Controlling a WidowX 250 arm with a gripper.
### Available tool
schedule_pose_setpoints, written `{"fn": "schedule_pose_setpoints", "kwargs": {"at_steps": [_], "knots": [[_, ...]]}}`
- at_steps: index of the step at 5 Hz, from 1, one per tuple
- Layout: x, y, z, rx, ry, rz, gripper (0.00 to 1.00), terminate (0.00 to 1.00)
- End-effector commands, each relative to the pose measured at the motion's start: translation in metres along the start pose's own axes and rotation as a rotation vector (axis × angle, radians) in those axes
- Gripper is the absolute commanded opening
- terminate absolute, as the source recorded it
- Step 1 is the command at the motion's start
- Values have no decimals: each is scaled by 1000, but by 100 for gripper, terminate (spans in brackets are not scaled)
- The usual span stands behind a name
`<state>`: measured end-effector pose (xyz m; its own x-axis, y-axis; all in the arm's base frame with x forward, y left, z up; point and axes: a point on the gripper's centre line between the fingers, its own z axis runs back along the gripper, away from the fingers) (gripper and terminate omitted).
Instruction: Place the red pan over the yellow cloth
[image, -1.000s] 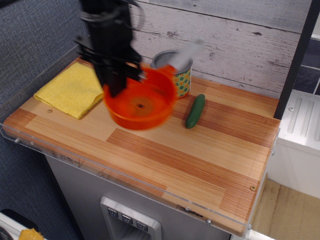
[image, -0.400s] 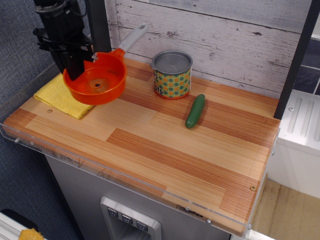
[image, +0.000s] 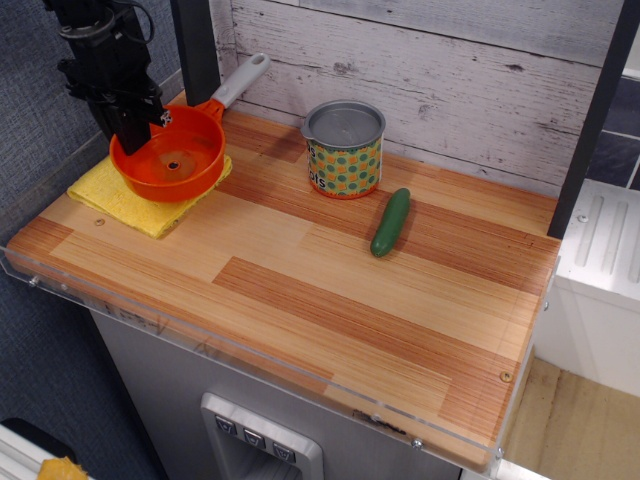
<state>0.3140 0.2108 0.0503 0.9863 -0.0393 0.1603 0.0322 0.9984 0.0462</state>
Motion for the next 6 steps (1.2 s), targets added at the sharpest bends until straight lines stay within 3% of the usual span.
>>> {"fn": "schedule_pose_setpoints", "kwargs": {"at_steps": [1, 4, 5, 6], "knots": [[-5, 21, 15, 80, -20, -27, 0, 0], [-14, 40, 0, 140, -20, 104, 0, 0], [-15, 38, 2, 156, -4, 126, 100, 0], [-17, 38, 10, 157, -12, 183, 100, 0]]}}
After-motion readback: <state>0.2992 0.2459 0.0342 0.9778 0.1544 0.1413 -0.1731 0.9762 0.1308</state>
